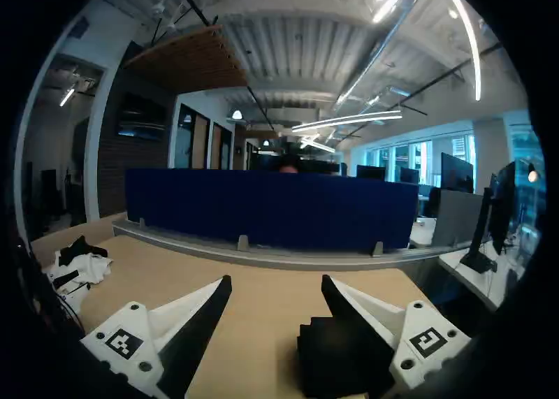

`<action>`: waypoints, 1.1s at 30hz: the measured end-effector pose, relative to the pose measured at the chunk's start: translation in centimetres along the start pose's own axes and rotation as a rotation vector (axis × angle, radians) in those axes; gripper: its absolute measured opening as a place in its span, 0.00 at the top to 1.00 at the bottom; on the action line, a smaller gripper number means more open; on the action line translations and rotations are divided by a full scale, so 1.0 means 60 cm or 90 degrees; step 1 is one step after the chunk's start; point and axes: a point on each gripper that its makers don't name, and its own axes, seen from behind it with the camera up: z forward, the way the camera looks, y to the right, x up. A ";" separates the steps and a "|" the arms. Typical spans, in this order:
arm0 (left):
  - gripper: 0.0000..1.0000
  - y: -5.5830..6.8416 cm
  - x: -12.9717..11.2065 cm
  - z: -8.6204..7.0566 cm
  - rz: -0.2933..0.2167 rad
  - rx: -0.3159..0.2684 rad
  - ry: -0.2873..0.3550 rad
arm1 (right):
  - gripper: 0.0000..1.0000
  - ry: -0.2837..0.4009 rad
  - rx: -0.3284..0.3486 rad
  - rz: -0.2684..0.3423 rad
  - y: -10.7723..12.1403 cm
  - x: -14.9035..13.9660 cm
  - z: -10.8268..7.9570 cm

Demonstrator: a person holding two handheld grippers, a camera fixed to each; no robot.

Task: Fold towel

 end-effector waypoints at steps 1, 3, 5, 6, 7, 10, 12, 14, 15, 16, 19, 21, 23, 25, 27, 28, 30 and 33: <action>0.04 0.000 0.000 0.000 0.000 0.000 0.000 | 0.00 0.002 0.000 0.001 0.001 0.001 -0.001; 0.04 0.000 0.001 -0.001 0.000 0.001 0.000 | 0.00 0.006 -0.001 0.004 0.003 0.002 -0.004; 0.04 0.000 0.001 -0.001 0.001 0.001 0.000 | 0.00 0.011 -0.005 0.006 0.009 0.003 -0.007; 0.03 0.000 0.001 -0.002 0.001 0.001 0.000 | 0.00 0.013 -0.007 0.007 0.013 0.004 -0.008; 0.03 0.000 0.001 -0.001 0.001 0.001 0.000 | 0.00 0.016 -0.010 0.008 0.017 0.004 -0.009; 0.03 0.000 0.001 -0.001 0.001 0.001 0.000 | 0.00 0.026 -0.021 0.015 0.033 0.005 -0.013; 0.03 -0.001 0.002 0.000 0.001 0.001 0.000 | 0.00 0.031 -0.029 0.020 0.046 0.004 -0.016; 0.03 0.000 0.002 0.000 0.001 0.001 0.000 | 0.00 0.037 -0.039 0.026 0.060 0.001 -0.020; 0.03 0.000 0.002 0.000 0.001 0.001 0.000 | 0.00 0.040 -0.044 0.029 0.066 0.000 -0.022; 0.03 0.000 0.002 0.000 0.001 0.001 0.000 | 0.00 0.042 -0.048 0.030 0.073 0.000 -0.024; 0.04 0.000 0.001 0.000 0.001 0.001 0.000 | 0.00 0.051 -0.061 0.032 0.091 -0.001 -0.031; 0.04 -0.001 0.001 0.000 0.001 0.001 0.000 | 0.00 0.057 -0.068 0.031 0.101 -0.001 -0.036; 0.04 -0.001 0.001 0.000 0.001 0.001 0.000 | 0.00 0.062 -0.069 0.028 0.106 -0.003 -0.038; 0.04 -0.001 0.001 0.000 0.001 0.001 0.000 | 0.00 0.065 -0.069 0.027 0.109 -0.007 -0.039; 0.03 -0.001 0.001 0.000 0.001 0.001 0.000 | 0.00 0.068 -0.070 0.025 0.112 -0.011 -0.040; 0.03 -0.001 0.001 0.000 0.001 0.001 0.000 | 0.00 0.069 -0.070 0.025 0.113 -0.014 -0.041; 0.04 -0.001 0.001 0.000 0.001 0.001 0.000 | 0.00 0.071 -0.069 0.025 0.113 -0.021 -0.042; 0.04 -0.001 0.001 0.000 0.001 0.001 0.000 | 0.00 0.071 -0.070 0.022 0.117 -0.033 -0.044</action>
